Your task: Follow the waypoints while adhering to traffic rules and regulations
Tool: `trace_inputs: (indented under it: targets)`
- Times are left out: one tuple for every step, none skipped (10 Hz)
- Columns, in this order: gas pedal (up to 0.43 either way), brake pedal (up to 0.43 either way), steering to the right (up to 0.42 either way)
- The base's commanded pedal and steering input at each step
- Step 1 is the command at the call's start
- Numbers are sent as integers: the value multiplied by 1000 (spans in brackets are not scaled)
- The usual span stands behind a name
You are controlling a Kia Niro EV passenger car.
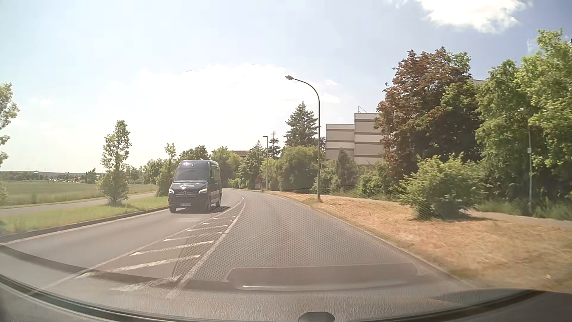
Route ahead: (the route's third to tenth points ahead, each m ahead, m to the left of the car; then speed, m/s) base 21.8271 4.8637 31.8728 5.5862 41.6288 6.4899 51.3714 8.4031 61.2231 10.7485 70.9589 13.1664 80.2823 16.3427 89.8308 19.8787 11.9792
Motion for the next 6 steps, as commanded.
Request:
trace_inputs:
  targets:
    - [209, 0, -23]
    - [209, 0, -24]
    - [209, 0, -25]
    - [209, 0, -25]
    - [209, 0, -25]
    - [209, 0, -25]
